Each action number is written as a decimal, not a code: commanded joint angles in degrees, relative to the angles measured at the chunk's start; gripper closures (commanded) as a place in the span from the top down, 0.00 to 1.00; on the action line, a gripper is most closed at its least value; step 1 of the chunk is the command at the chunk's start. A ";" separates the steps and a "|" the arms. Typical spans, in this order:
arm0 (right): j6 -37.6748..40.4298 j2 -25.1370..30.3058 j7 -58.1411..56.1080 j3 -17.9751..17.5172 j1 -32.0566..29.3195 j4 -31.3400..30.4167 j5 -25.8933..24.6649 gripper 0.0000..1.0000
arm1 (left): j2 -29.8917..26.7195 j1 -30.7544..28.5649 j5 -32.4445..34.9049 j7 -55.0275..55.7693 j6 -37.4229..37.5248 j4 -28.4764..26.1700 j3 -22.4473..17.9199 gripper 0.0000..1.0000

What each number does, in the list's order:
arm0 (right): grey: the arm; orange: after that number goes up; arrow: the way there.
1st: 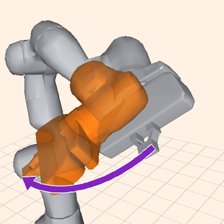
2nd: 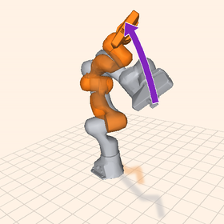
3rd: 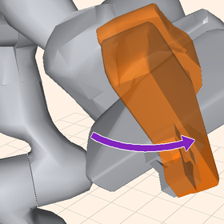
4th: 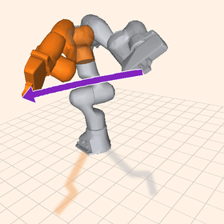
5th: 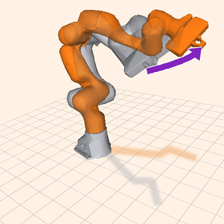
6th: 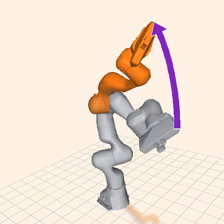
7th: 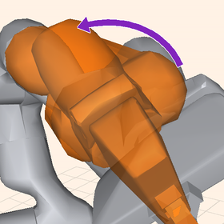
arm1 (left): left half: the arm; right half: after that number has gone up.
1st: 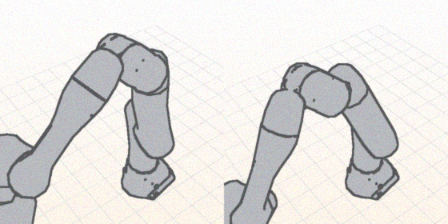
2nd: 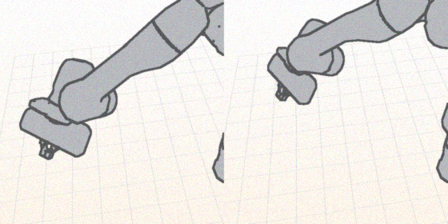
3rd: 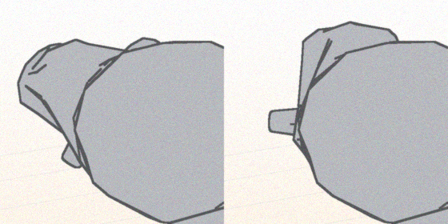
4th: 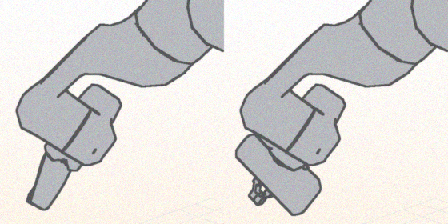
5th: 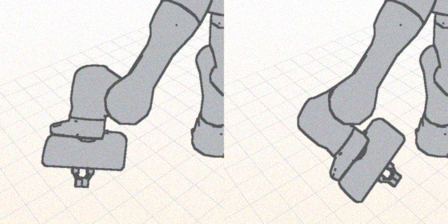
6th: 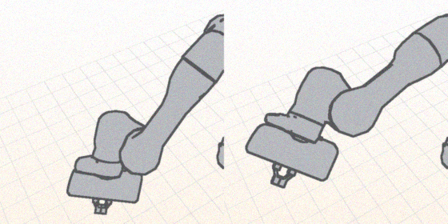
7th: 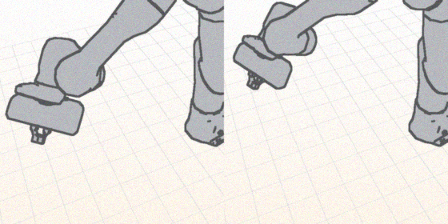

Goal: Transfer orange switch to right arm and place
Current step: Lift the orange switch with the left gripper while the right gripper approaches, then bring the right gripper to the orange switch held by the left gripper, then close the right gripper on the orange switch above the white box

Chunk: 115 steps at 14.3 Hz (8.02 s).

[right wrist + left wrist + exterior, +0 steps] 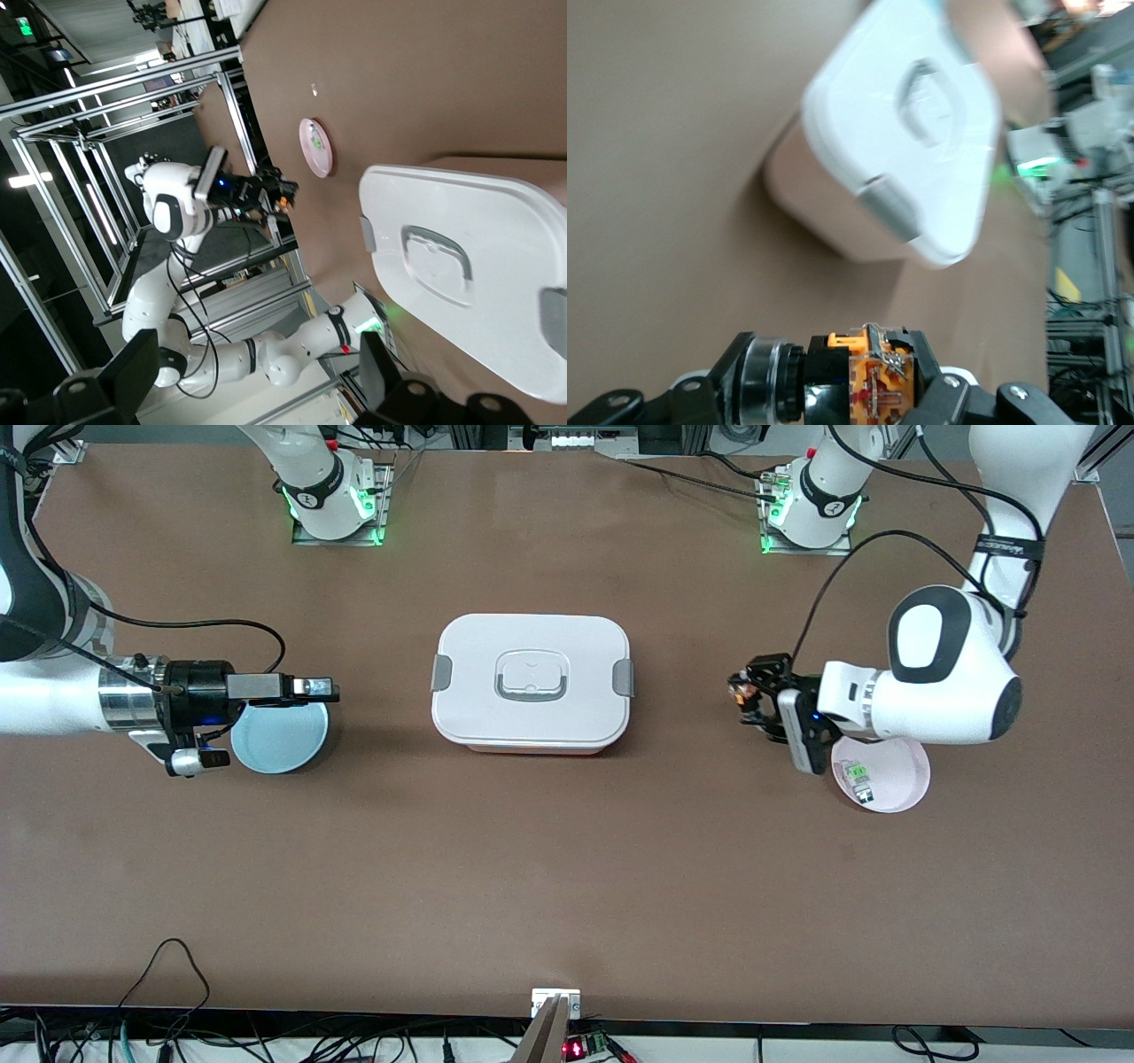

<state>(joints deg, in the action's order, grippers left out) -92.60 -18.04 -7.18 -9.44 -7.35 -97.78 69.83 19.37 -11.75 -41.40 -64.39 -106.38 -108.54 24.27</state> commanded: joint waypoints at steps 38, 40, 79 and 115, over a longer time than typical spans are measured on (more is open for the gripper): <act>-19.37 -2.52 -9.52 -9.10 11.39 -15.25 19.03 1.00 | 4.01 4.72 -74.62 -76.94 -27.31 -10.72 22.84 0.00; -19.37 -2.43 -10.31 -9.54 11.48 -16.56 19.12 1.00 | 4.01 4.72 -74.62 -76.94 -27.31 -10.64 22.84 0.00; -20.95 0.73 -20.69 -12.80 15.87 -24.39 34.06 0.36 | 4.09 4.80 -74.71 -76.77 -27.48 -9.84 22.84 0.00; -24.20 3.98 -14.71 -4.01 11.57 -22.90 -4.05 0.24 | 1.37 3.05 -67.53 -55.53 -25.90 -8.18 22.49 1.00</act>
<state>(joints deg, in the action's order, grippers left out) -117.66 -15.53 -23.20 -14.13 4.91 -120.66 71.20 22.51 -7.94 -112.63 -125.88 -132.70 -117.67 46.71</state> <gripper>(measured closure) 0.564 0.000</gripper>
